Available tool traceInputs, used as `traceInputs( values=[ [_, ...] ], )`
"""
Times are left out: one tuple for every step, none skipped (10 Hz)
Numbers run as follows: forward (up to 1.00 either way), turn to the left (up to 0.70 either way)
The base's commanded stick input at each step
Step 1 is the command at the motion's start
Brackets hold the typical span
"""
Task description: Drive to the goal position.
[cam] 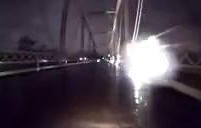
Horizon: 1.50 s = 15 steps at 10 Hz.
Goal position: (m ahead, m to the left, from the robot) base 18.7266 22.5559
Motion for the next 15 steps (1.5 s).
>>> traceInputs(
  values=[
    [1.00, 0.00],
    [1.00, 0.00],
    [1.00, 0.00],
    [1.00, 0.00],
    [1.00, 0.00],
    [1.00, 0.00],
    [1.00, 0.00],
    [1.00, 0.00],
    [1.00, 0.00],
    [1.00, 0.00],
    [1.00, 0.00],
    [1.00, 0.00],
    [1.00, 0.00],
    [1.00, 0.00],
    [1.00, 0.00]
  ],
)
